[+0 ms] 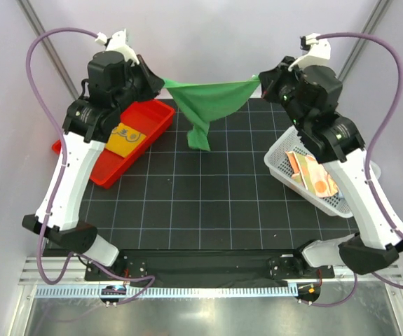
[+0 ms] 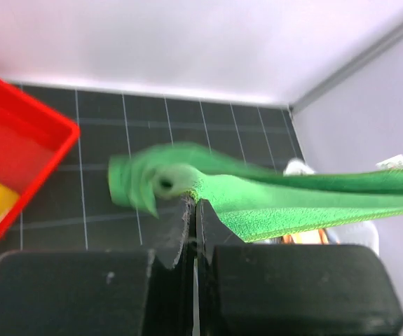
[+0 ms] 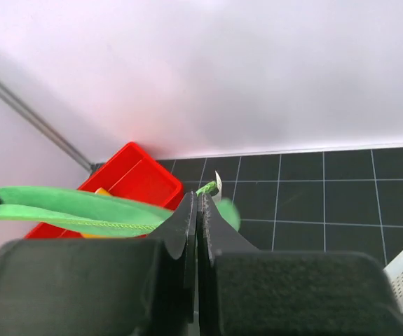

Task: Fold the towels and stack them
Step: Flatten out the crumpled towel

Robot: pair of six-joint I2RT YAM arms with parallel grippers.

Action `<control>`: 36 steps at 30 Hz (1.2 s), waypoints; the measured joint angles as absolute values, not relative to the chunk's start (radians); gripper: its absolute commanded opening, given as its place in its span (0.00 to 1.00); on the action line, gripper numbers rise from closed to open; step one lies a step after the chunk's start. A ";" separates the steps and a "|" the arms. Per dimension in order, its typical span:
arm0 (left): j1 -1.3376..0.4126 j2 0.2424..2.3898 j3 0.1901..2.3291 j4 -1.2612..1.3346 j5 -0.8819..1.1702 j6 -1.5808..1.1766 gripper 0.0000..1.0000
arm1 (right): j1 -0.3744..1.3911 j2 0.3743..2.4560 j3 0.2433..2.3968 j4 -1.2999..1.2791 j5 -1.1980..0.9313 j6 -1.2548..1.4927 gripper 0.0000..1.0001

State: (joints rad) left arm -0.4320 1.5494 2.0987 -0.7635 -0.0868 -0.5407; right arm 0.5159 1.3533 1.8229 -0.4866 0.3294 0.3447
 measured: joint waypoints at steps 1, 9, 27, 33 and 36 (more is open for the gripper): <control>-0.433 1.530 2.076 -0.774 -0.068 -0.542 0.00 | 0.517 1.337 1.823 -0.505 0.315 0.342 0.01; -0.444 1.315 1.870 -0.839 0.157 -0.592 0.00 | 0.518 1.085 1.621 -0.646 0.157 0.383 0.01; -0.533 1.195 1.883 -0.917 0.245 -0.695 0.00 | 0.521 0.864 1.573 -0.668 0.033 0.631 0.01; -0.500 1.298 1.563 -0.853 0.131 -0.672 0.00 | 0.519 0.953 1.243 -0.547 0.131 0.633 0.01; -0.456 1.388 1.482 -0.763 0.098 -0.641 0.00 | 0.517 1.081 1.166 -0.458 0.170 0.591 0.01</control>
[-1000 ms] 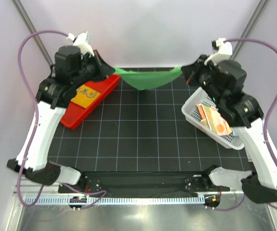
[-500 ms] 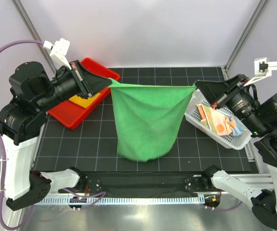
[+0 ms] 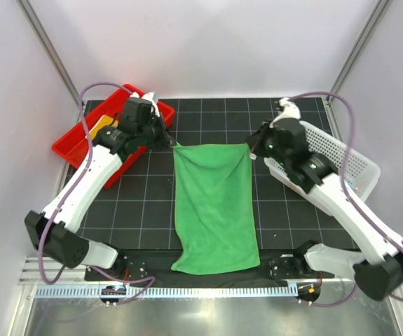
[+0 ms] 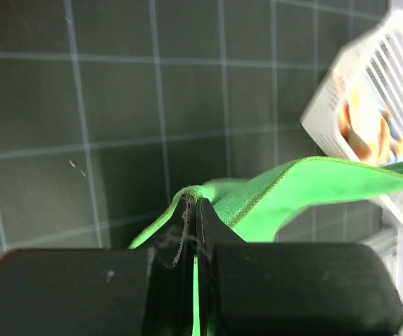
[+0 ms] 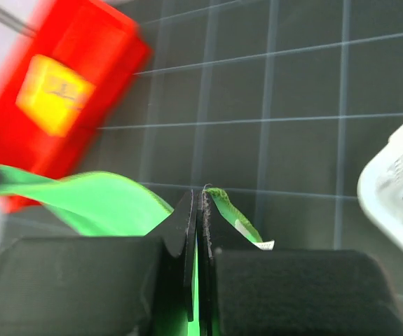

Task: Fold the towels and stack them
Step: Flatten out the crumpled towel

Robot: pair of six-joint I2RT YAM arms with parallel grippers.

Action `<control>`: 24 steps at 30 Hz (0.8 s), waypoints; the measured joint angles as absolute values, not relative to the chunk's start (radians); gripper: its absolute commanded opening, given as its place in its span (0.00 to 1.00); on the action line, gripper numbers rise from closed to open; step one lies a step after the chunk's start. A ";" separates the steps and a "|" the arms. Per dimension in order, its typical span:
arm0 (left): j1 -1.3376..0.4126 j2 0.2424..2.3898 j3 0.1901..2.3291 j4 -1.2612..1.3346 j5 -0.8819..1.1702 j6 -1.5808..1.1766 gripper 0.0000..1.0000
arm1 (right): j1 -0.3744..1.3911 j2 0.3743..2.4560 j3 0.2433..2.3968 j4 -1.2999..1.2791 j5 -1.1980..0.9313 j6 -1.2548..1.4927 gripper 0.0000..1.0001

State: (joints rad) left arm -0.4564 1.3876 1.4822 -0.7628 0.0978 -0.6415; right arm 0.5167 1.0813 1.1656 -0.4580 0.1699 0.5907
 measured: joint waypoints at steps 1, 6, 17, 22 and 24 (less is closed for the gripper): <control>-0.435 1.413 1.473 -0.733 0.097 -0.634 0.00 | 0.517 1.134 1.156 -0.432 0.183 0.567 0.01; -0.340 1.566 1.610 -0.606 0.109 -0.590 0.00 | 0.504 1.367 1.255 -0.327 0.231 0.439 0.01; -0.295 1.840 1.807 -0.458 0.193 -0.541 0.00 | 0.419 1.592 1.457 -0.136 0.248 0.324 0.01; -0.286 1.821 1.776 -0.456 0.241 -0.542 0.00 | 0.417 1.573 1.465 -0.203 0.234 0.317 0.01; -0.286 1.764 1.728 -0.467 0.252 -0.543 0.00 | 0.418 1.525 1.464 -0.276 0.221 0.326 0.01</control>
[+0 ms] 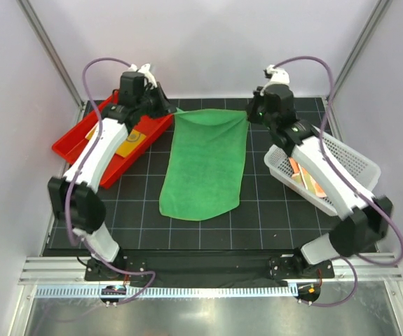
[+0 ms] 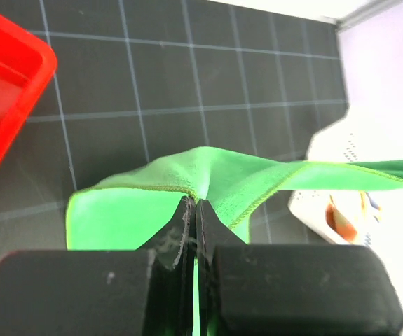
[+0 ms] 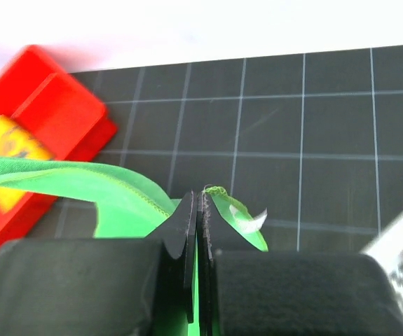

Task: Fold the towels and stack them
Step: Flatten out the crumpled towel

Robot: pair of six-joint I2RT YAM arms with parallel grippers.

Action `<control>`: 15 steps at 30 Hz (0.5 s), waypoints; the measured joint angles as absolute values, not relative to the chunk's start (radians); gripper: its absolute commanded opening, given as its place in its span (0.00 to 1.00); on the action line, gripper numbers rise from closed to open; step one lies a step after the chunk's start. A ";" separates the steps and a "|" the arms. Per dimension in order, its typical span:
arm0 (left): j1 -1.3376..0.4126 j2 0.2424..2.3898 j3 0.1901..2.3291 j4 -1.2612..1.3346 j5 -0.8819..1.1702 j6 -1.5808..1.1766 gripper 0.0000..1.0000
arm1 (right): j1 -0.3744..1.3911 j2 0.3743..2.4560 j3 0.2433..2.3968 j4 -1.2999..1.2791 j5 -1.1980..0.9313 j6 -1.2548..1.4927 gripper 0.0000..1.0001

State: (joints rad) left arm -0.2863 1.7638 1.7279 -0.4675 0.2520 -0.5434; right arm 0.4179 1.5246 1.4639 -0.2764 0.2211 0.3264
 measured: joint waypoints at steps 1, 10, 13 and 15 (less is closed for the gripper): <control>-0.287 1.716 1.697 -0.473 0.259 -0.546 0.00 | 0.420 1.479 1.452 -0.302 0.213 0.334 0.01; -0.425 1.139 1.469 -0.477 0.414 -0.655 0.00 | 0.432 0.770 1.246 -0.445 -0.085 0.414 0.01; -0.544 1.029 1.451 -0.454 0.450 -0.730 0.00 | 0.430 0.615 1.236 -0.441 -0.213 0.464 0.01; -0.620 0.995 1.460 -0.442 0.454 -0.770 0.00 | 0.430 0.554 1.244 -0.442 -0.271 0.502 0.01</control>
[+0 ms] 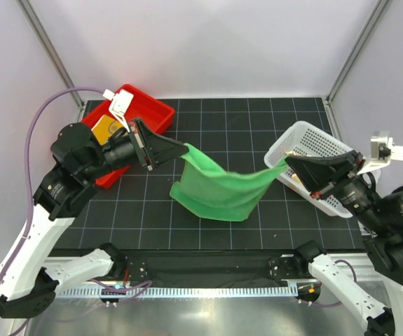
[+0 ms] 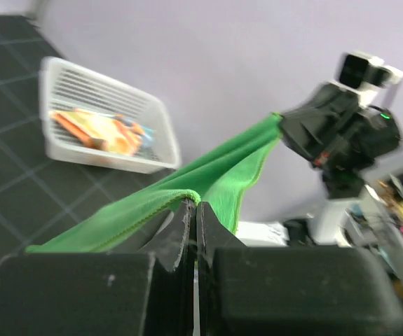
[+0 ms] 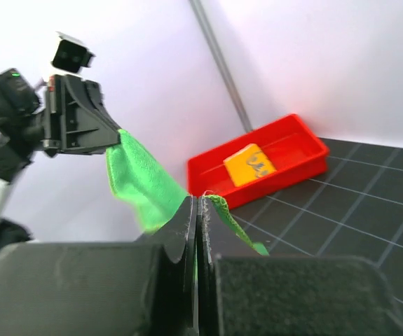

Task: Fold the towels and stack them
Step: Flatten out the crumpled towel, then fold the towel

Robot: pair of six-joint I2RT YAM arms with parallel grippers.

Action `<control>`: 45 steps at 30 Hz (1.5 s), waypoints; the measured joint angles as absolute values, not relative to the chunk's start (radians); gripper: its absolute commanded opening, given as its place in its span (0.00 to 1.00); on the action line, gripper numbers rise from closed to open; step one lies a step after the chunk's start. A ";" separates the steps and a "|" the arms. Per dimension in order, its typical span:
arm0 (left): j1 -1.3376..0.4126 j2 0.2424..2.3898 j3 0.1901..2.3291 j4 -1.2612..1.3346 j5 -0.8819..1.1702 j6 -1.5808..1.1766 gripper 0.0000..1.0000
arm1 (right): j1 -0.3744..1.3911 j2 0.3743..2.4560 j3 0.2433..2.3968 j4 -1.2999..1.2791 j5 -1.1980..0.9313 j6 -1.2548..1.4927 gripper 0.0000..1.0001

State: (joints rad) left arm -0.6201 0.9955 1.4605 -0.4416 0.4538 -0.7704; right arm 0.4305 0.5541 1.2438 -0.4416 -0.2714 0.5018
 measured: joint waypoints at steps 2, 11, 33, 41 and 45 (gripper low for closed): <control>-0.677 0.986 1.473 -0.436 0.445 -0.807 0.00 | 0.430 0.537 1.260 -0.447 -0.297 0.526 0.01; -0.708 1.032 1.543 -0.530 0.246 -0.847 0.00 | 0.430 0.609 1.354 -0.487 -0.226 0.554 0.01; -0.288 1.848 1.860 -0.345 0.129 -0.615 0.00 | 0.373 1.692 1.616 -0.174 0.107 0.252 0.01; -0.261 2.057 1.978 -0.280 0.273 -0.585 0.00 | 0.311 1.834 1.682 -0.080 0.052 0.239 0.01; -0.259 2.056 1.972 -0.275 0.280 -0.574 0.00 | 0.311 1.832 1.679 -0.080 0.050 0.259 0.01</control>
State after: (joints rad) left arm -0.2592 2.0560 1.9724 -0.2752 0.2802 -0.5735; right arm 0.3115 1.8324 1.6794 -0.0795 0.0498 0.2588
